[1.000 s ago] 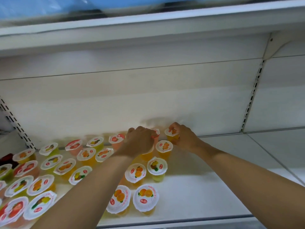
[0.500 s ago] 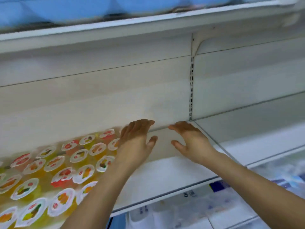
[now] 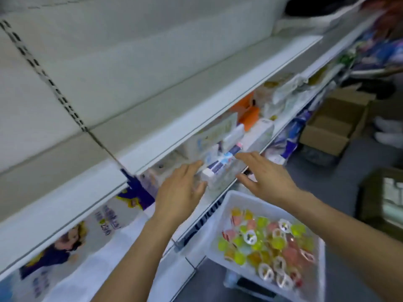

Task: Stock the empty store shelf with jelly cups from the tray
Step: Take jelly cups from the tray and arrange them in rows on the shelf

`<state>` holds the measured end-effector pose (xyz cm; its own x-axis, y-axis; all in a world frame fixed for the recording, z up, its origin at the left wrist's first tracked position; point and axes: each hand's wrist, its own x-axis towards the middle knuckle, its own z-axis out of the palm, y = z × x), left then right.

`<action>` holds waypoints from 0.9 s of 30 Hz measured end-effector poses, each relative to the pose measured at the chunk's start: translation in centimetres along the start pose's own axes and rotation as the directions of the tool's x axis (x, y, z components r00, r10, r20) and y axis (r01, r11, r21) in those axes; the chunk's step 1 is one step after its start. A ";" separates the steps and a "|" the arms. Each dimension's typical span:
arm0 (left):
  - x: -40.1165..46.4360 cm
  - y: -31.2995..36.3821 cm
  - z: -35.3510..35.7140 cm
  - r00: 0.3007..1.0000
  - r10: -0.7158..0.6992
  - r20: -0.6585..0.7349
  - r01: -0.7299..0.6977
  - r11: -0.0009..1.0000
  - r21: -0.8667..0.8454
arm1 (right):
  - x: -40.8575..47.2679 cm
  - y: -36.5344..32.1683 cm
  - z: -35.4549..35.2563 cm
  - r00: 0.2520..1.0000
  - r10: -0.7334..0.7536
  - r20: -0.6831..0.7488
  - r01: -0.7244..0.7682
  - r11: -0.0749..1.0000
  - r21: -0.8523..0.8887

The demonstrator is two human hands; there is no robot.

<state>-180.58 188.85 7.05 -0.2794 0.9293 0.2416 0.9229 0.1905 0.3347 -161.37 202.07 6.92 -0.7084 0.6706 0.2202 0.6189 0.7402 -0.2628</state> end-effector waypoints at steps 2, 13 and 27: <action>0.2 1.6 4.2 0.994 -0.021 0.105 0.029 0.997 -0.077 | -2.3 4.1 1.3 0.991 0.081 0.105 -0.082 0.997 0.009; -2.2 0.8 25.1 0.705 -0.163 0.690 0.311 0.946 -0.095 | -13.5 14.3 18.1 0.690 0.246 0.680 -0.301 0.953 -0.040; -5.4 -3.3 42.1 0.539 -0.142 0.830 0.034 0.989 0.147 | -17.2 16.2 34.7 0.569 -0.096 0.817 0.317 0.942 -0.110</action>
<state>-170.94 196.56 -33.73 -0.0614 0.7365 -0.6737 0.9417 0.2664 0.2054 -150.87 200.80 -33.76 -0.7395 0.2692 -0.6169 0.3957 0.9153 -0.0749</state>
